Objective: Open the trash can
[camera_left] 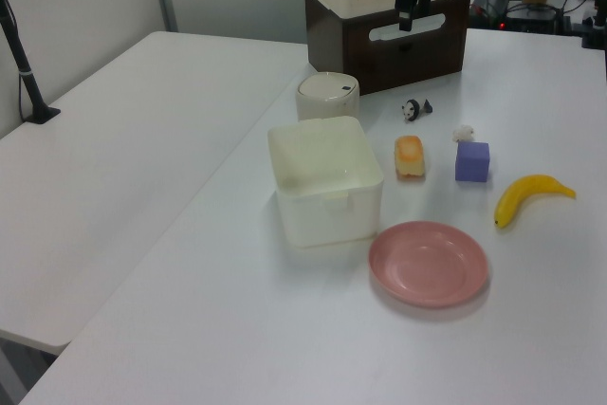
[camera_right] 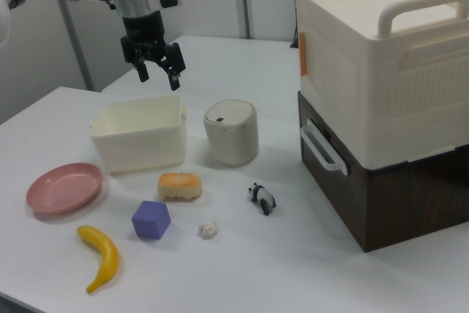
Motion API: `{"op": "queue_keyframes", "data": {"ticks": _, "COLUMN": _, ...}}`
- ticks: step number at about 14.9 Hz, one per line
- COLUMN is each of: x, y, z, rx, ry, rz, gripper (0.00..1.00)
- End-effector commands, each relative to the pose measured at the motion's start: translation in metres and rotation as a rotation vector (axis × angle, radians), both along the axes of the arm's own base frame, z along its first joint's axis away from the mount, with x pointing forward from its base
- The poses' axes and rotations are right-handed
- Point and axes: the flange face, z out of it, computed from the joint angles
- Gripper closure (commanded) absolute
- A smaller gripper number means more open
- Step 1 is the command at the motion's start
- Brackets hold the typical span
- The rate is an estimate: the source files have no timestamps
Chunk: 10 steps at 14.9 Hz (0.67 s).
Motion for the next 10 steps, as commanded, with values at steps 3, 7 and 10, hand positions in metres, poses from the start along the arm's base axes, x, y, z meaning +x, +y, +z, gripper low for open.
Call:
{"op": "queue_keyframes", "data": {"ticks": 3, "x": -0.0019, "y": -0.0036, "z": -0.0007, "rx": 0.034, "ry": 0.018, "rz": -0.029, "gripper": 0.00}}
{"op": "queue_keyframes", "data": {"ticks": 7, "x": -0.0037, "y": -0.0047, "z": 0.0012, "rx": 0.032, "ry": 0.025, "rz": -0.024, "gripper": 0.00}}
{"op": "queue_keyframes", "data": {"ticks": 10, "x": -0.0066, "y": -0.0047, "z": 0.0005, "rx": 0.020, "ry": 0.043, "rz": 0.004, "gripper": 0.00}}
